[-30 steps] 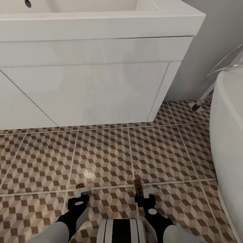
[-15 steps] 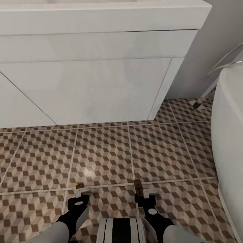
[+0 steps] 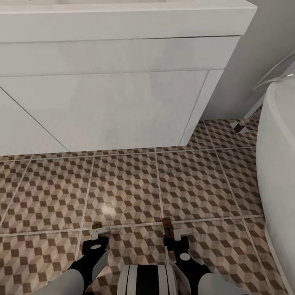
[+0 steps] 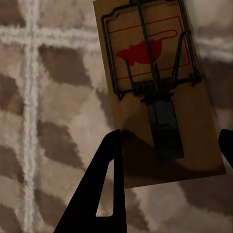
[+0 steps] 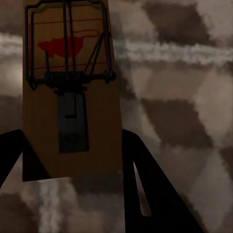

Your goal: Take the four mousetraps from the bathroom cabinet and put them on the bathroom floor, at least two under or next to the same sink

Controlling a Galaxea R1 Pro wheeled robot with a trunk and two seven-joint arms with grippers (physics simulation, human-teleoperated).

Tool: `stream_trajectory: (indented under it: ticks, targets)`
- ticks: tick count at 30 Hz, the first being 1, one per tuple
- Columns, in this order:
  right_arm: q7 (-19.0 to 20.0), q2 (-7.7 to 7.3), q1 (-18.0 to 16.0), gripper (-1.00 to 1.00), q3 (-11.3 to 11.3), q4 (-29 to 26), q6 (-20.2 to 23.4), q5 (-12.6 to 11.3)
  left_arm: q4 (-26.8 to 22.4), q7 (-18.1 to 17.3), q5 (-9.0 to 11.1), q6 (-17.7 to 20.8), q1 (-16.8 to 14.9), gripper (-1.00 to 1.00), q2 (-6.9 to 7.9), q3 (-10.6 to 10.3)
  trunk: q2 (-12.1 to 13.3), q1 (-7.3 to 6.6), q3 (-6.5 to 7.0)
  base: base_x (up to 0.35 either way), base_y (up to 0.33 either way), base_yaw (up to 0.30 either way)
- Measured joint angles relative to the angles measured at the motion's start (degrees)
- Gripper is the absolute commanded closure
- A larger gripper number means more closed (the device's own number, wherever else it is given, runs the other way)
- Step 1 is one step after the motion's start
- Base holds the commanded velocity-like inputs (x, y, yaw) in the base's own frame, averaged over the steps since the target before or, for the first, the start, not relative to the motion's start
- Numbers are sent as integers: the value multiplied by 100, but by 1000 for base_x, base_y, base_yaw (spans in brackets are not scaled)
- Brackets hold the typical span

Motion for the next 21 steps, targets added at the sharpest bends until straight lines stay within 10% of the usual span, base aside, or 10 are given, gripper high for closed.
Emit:
stream_trajectory:
  ticks: [21]
  targets:
    - [-61, 0, 0, 100, -6, -67, 52, 16, -2, 3, 2, -25, 0, 100, 0, 9, 0, 0, 0, 0, 0, 0]
